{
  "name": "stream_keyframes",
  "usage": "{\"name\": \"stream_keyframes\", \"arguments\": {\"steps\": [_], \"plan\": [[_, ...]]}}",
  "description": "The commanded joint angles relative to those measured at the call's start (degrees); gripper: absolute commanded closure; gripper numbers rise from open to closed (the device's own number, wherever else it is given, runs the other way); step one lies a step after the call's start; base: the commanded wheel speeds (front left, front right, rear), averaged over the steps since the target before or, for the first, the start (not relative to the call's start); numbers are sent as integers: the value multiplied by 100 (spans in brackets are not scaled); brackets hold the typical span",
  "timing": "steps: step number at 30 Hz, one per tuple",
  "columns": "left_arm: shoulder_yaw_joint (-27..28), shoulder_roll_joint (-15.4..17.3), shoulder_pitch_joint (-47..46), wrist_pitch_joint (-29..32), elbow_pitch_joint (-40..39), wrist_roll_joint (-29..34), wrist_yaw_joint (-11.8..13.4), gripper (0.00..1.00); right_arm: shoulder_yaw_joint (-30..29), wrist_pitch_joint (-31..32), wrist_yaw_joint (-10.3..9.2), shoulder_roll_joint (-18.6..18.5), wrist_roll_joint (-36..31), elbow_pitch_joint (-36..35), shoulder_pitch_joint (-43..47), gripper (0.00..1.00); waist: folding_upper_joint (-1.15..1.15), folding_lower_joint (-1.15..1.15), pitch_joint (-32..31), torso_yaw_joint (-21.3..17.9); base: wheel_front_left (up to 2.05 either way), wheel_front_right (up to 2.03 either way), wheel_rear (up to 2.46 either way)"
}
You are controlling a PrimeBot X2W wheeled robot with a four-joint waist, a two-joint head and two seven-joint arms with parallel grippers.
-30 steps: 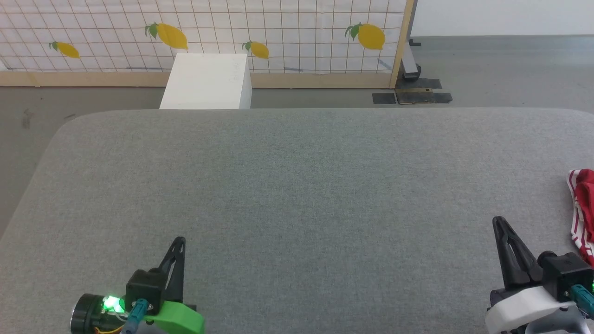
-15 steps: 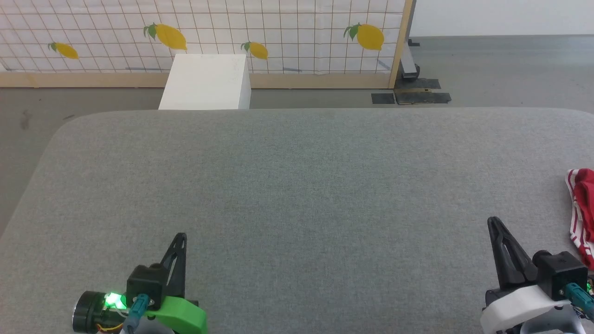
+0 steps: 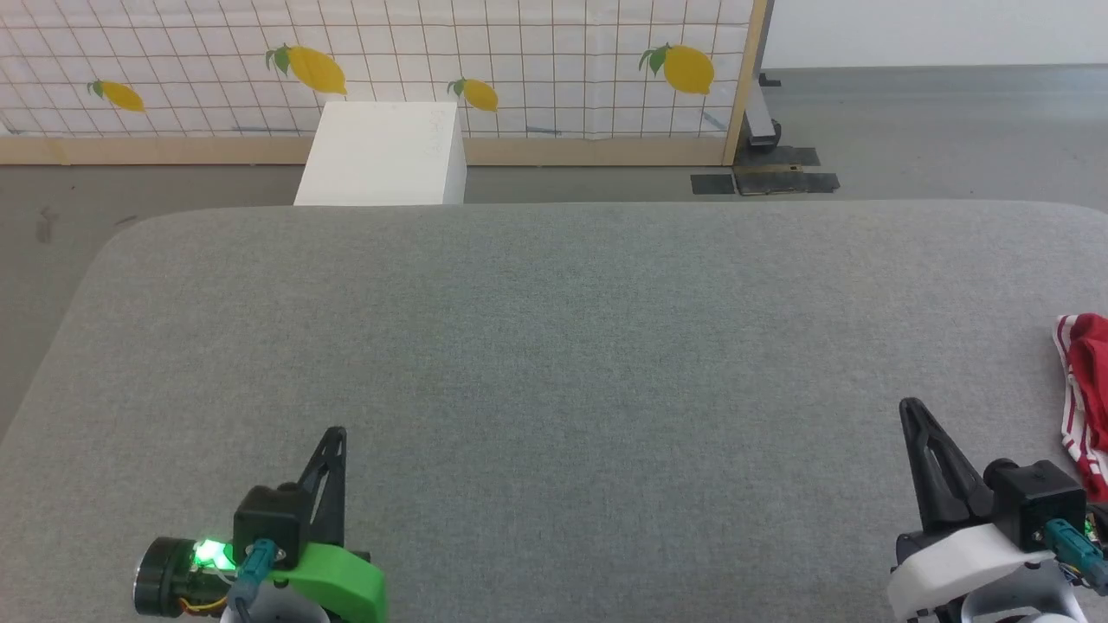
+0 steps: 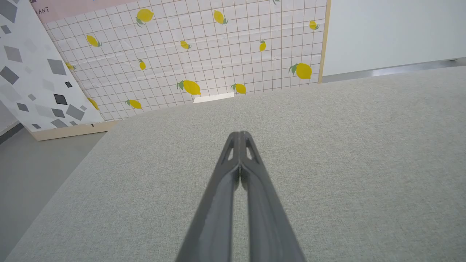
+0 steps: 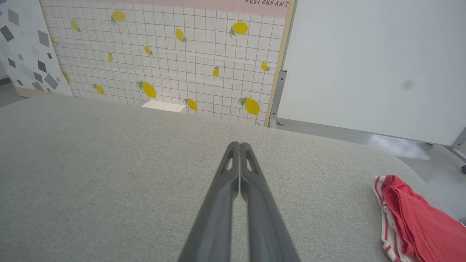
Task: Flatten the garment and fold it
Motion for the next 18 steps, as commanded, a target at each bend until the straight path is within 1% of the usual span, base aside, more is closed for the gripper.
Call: {"name": "stream_keyframes", "arguments": {"steps": [1, 18], "plan": [[75, -70, -40, 33, -15, 68, -30, 100, 16, 22, -3, 35, -31, 16, -86, 100, 0, 0, -1, -1, 0, 0, 0], [355, -321, -58, 196, -76, 267, -169, 100, 69, 109, -4, 104, -44, 25, -164, 100, 0, 0, -7, -19, 0, 0, 0]]}}
